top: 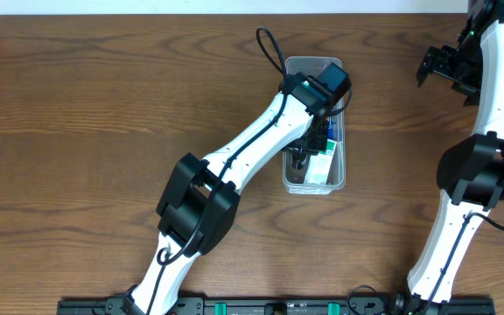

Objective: Pack container
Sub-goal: 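Push the bottle down into the container beside the Panadol box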

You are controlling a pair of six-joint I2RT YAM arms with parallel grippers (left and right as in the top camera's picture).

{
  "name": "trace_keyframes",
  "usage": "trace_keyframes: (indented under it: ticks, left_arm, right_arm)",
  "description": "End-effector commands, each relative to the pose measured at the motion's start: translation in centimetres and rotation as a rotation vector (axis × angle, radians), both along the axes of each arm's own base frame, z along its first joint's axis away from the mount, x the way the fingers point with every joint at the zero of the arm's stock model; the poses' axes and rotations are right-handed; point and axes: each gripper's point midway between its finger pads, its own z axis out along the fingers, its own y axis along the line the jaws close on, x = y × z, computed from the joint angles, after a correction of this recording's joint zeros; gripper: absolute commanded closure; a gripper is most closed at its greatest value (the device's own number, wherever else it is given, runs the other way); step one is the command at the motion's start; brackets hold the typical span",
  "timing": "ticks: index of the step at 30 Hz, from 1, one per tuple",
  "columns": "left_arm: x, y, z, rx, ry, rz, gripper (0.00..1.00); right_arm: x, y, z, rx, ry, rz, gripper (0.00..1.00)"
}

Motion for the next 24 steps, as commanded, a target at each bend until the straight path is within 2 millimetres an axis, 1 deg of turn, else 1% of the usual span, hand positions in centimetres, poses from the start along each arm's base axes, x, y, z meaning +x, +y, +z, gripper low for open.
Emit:
trace_keyframes:
  ticks: [1, 16, 17, 18, 19, 24]
  left_arm:
    - [-0.20, 0.14, -0.72, 0.010, 0.018, -0.016, 0.72]
    - [-0.27, 0.12, -0.79, 0.012, 0.020, -0.017, 0.72]
    - [-0.26, 0.11, -0.79, 0.011, 0.019, -0.017, 0.71]
    - [-0.26, 0.11, -0.79, 0.011, 0.019, -0.017, 0.67]
    - [-0.25, 0.12, -0.79, 0.012, 0.019, -0.017, 0.67]
    - [-0.25, 0.11, -0.79, 0.011, 0.019, -0.017, 0.67]
  right_arm:
    - [-0.09, -0.13, -0.16, 0.001, 0.006, 0.008, 0.01]
    - [-0.09, -0.13, -0.16, 0.001, 0.006, 0.008, 0.01]
    - [-0.09, -0.13, -0.16, 0.001, 0.006, 0.008, 0.01]
    - [-0.09, -0.13, -0.16, 0.001, 0.006, 0.008, 0.01]
    - [-0.10, -0.13, -0.16, 0.001, 0.006, 0.008, 0.01]
    - [-0.10, -0.13, -0.16, 0.001, 0.006, 0.008, 0.01]
